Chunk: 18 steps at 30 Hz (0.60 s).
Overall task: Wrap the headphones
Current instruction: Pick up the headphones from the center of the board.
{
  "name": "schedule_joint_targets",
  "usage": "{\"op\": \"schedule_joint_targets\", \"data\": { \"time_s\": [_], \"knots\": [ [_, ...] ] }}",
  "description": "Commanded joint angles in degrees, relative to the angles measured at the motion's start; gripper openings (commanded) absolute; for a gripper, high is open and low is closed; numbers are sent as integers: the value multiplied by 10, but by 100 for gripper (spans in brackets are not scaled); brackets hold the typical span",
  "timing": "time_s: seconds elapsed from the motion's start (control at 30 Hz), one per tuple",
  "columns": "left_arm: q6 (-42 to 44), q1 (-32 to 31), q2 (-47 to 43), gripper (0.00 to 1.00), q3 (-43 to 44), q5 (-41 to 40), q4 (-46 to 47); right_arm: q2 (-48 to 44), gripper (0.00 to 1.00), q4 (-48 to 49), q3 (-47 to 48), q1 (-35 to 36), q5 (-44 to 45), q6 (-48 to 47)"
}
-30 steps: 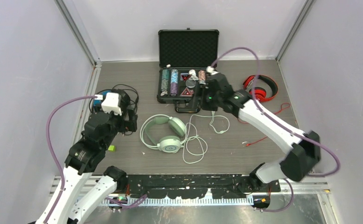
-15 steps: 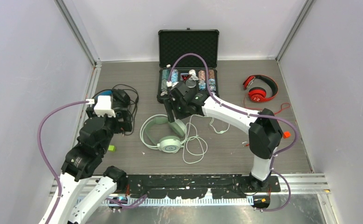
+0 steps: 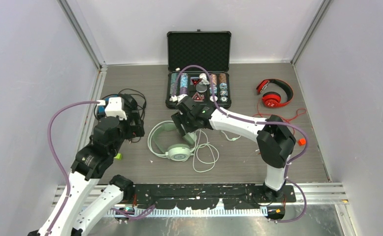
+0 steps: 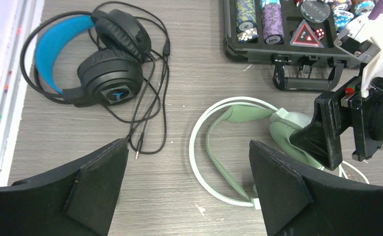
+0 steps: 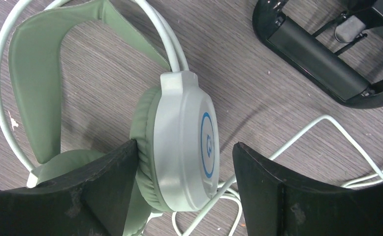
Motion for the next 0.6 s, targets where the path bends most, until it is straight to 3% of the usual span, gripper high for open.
{"op": "schedule_joint_targets", "data": {
  "time_s": [0.0,0.4,0.47,0.57],
  "knots": [
    [-49,3,23,95,7,19,-4,19,74,37,-25,5,16,-22],
    [-89,4,53,94,-6,32,2,5,77,43,-36,7,25,-35],
    [-91,4,57,93,-8,31,-1,2,74,52,-49,7,45,-38],
    [-98,4,69,92,-8,35,-6,-17,58,72,-70,7,67,-38]
  ]
}}
